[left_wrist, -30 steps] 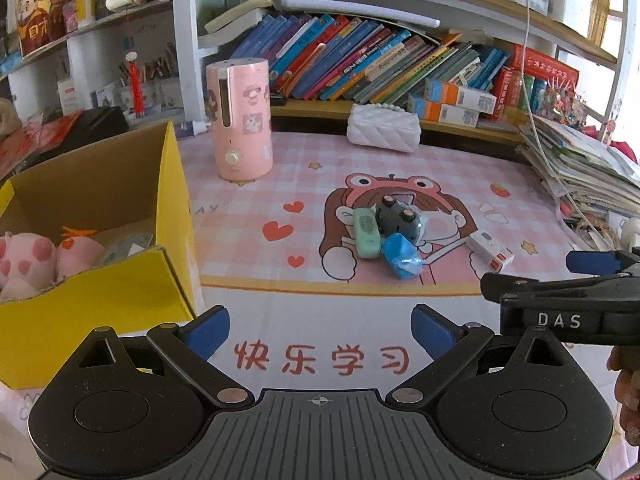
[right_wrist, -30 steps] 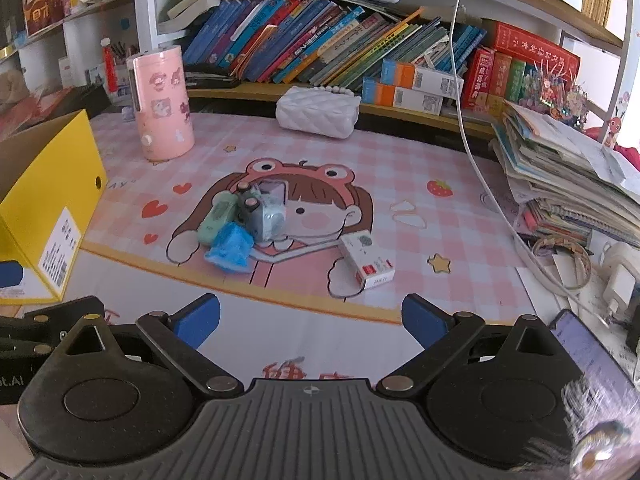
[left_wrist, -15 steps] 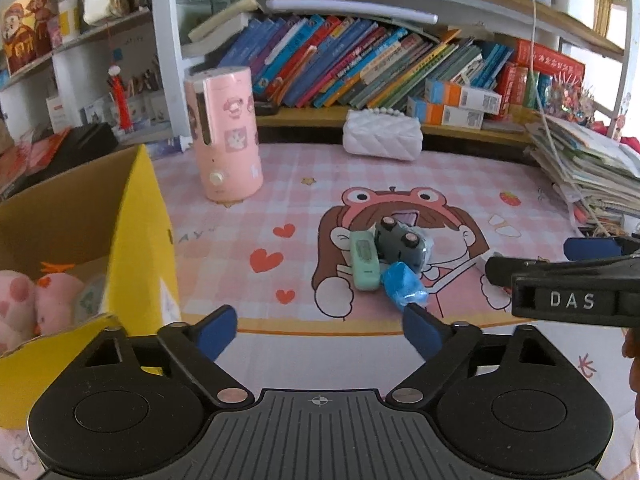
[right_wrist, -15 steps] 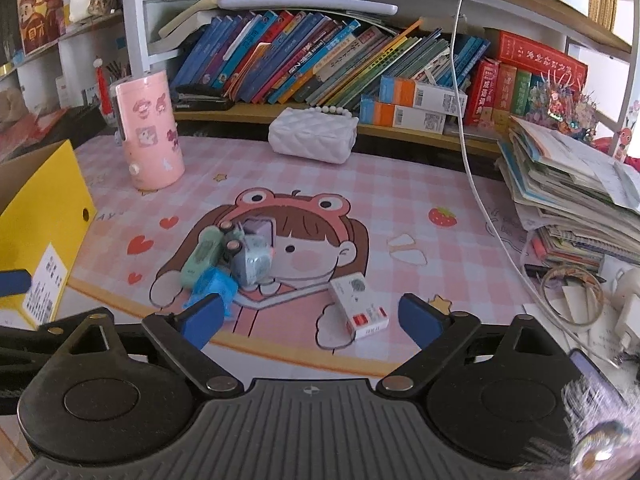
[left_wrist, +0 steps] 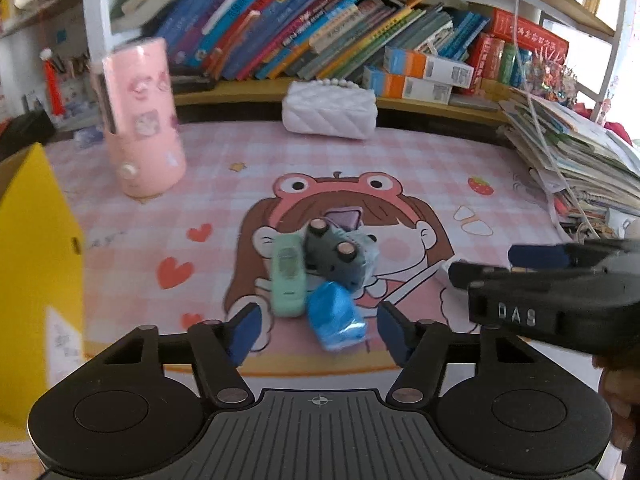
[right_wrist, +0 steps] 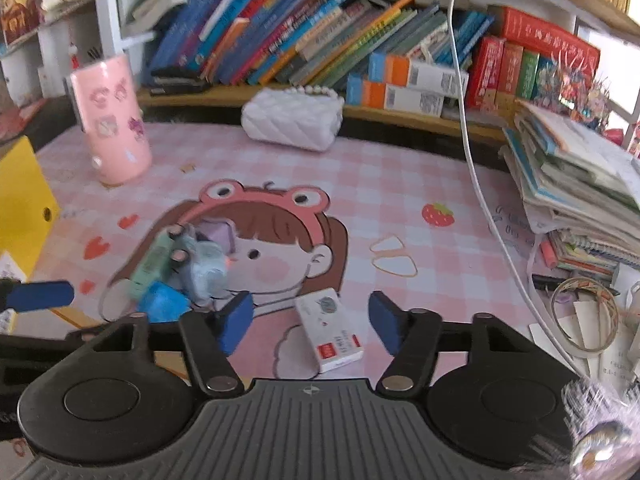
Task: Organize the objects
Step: 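Grasp the blue bag bundle with the left tool while the right tool grasps the small white box, then carry the blue bundle and white box with both tools to the yellow box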
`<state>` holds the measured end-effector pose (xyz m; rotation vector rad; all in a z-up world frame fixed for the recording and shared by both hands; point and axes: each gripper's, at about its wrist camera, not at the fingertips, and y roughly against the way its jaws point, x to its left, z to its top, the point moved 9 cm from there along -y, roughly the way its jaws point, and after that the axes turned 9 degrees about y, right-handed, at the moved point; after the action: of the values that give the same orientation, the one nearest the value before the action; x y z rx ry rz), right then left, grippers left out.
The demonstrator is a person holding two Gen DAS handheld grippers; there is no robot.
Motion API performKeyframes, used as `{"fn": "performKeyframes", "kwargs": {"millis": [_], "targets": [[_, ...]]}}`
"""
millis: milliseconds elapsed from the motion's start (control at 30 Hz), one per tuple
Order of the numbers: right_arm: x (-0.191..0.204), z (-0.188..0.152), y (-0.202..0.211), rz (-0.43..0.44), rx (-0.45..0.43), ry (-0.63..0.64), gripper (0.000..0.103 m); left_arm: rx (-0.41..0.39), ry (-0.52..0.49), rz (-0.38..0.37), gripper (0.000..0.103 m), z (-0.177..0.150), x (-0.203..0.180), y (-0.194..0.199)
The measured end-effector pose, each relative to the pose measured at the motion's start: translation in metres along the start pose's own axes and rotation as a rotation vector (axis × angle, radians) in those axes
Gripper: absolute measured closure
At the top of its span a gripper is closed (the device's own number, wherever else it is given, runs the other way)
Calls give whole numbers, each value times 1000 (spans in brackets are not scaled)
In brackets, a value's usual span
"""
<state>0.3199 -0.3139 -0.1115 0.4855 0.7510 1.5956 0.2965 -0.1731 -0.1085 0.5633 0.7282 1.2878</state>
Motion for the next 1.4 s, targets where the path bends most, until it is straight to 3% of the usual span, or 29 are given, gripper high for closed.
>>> {"fn": "performKeyframes", "kwargs": {"millis": [133,267,367,500,600,767,1033,1200,1400], "targets": [[-7,-6,-15,26,37,-3,48,37,16,-2,46,1,-2,-19],[-5,-10,-25,63,69,7,48,81,15,4,60,-4,-4,-35],[-3,-13,-33,82,91,15,48,70,1,14,71,-5,-5,-37],[-2,-13,-39,90,90,26,53,80,24,1,72,-5,0,-34],[-3,-11,-39,81,77,49,75,53,49,-22,72,-1,2,-22],[-3,-12,-33,99,73,28,75,13,64,-59,73,1,0,7],[14,-18,11,139,58,-37,75,-12,86,-87,73,-18,10,55],[39,-32,44,157,66,-46,75,-20,111,-86,73,-39,27,83],[80,-48,80,164,53,29,75,-40,147,-60,73,-62,61,116]]}}
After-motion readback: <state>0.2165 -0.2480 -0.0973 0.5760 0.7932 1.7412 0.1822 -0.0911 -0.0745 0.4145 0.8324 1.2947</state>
